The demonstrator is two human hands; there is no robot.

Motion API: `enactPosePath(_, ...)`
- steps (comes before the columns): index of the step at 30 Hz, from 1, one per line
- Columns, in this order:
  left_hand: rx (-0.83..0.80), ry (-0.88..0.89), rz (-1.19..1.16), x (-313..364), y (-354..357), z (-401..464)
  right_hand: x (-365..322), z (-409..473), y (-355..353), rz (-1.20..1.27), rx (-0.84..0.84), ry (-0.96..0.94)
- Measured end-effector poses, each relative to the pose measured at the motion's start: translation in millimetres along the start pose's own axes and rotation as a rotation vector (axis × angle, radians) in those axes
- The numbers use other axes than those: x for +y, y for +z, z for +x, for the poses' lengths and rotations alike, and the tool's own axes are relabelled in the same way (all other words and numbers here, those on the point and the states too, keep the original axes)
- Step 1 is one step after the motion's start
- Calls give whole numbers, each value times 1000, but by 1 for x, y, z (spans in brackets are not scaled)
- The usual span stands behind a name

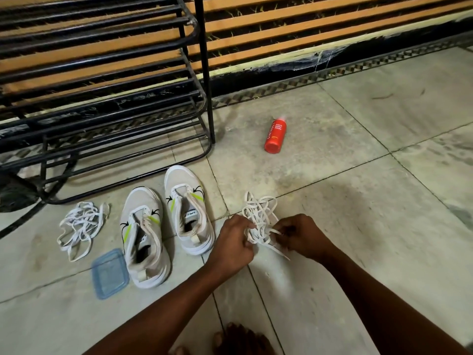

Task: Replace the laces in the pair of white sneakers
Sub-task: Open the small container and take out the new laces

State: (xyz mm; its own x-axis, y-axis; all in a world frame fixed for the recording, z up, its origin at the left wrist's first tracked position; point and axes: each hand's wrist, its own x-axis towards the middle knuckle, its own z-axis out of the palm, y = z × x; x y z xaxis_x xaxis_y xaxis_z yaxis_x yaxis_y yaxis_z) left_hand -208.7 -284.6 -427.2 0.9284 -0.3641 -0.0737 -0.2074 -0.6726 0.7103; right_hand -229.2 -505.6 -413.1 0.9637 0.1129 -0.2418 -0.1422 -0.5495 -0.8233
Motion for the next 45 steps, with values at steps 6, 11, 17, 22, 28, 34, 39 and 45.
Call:
enactPosePath(6, -38, 136, 109, -3, 4, -7, -20, 10, 5, 353, 187, -10)
enactPosePath(11, 39, 149, 120, -6, 9, -4, -11, 26, 21, -131, 309, -189)
enactPosePath(17, 152, 73, 103, -4, 6, -10, -3, 38, 29, -533, 95, -301)
enactPosePath(22, 155, -74, -20, -6, 4, -11, -2, 46, 35, -708, 76, -298)
enactPosePath(28, 121, -148, -33, -9, 3, -6, -8, 48, 35, -841, 80, -239)
enactPosePath(34, 169, -130, -192, -7, 0, -1, 1, 45, 37, -830, 112, -285)
enactPosePath(39, 164, -29, -76, 2, 3, 14, 16, 24, 33, -519, 447, -294)
enactPosePath(45, 97, -13, -4, 4, 5, 25, 27, -9, 30, -563, 528, -355)
